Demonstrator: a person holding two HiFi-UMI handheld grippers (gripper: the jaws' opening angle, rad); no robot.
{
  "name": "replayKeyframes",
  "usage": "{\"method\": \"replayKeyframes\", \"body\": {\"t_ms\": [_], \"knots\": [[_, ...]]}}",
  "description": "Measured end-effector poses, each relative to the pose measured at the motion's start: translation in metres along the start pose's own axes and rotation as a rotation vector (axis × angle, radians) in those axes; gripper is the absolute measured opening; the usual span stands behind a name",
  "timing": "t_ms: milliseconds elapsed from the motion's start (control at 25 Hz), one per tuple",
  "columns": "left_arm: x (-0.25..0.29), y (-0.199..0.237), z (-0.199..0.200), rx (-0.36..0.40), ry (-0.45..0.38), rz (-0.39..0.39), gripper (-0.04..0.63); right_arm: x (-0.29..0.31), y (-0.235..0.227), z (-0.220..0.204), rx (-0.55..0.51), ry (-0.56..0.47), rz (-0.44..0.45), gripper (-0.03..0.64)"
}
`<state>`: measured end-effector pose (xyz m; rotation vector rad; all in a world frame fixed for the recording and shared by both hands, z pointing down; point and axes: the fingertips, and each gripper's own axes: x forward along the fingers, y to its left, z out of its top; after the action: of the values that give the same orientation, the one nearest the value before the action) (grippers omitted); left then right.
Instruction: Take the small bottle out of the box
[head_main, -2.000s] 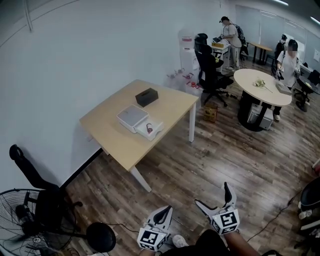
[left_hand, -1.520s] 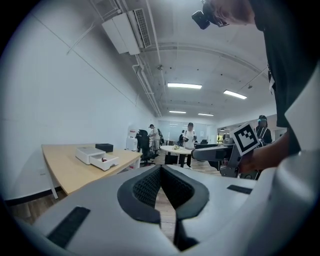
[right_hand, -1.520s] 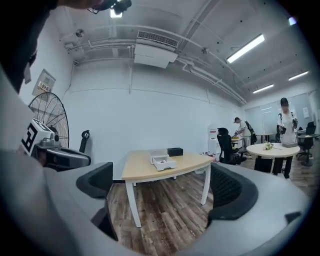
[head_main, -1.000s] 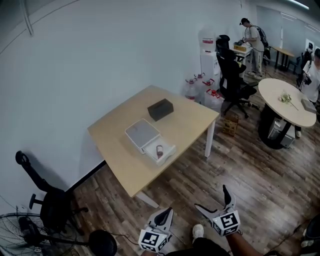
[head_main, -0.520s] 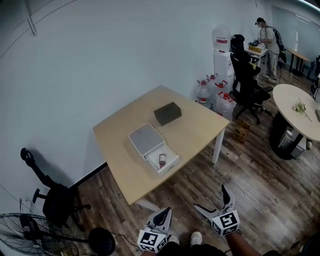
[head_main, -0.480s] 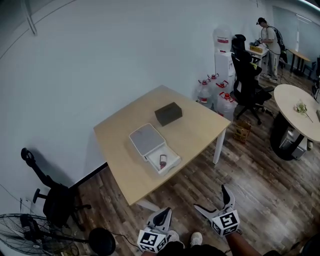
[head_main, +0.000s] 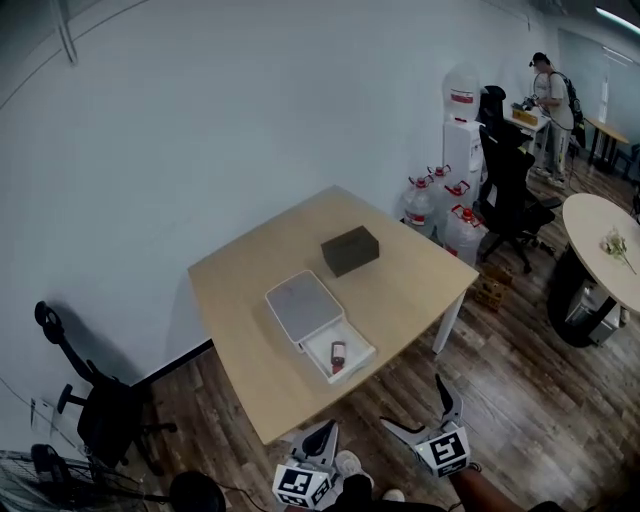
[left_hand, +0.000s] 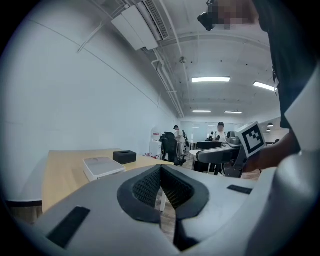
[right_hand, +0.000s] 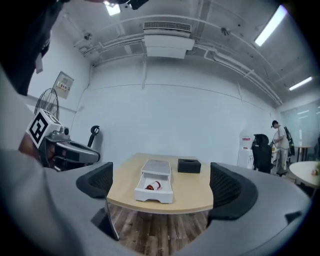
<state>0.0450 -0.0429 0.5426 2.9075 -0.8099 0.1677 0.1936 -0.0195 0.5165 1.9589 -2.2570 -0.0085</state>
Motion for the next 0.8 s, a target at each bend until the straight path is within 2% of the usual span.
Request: {"method": "replayKeyframes", "body": {"t_ms": [200, 400, 800], "knots": [[0.031, 0.048, 0.025, -0.007, -0.040, 0.004, 0.012, 0.065, -0.003, 0.027, 0.011, -0.031, 0.033, 0.589], [0.053, 0.092, 0.040, -0.011, -0.060, 0.005, 0.012, 0.120, -0.005, 0.035, -0.001, -0.035, 0.047, 0.589], [0.071, 0.166, 0.033, -0.018, -0.037, 0.029, 0.012, 0.189, 0.010, 0.050, -0.105, -0.031, 0.083, 0.589]]}}
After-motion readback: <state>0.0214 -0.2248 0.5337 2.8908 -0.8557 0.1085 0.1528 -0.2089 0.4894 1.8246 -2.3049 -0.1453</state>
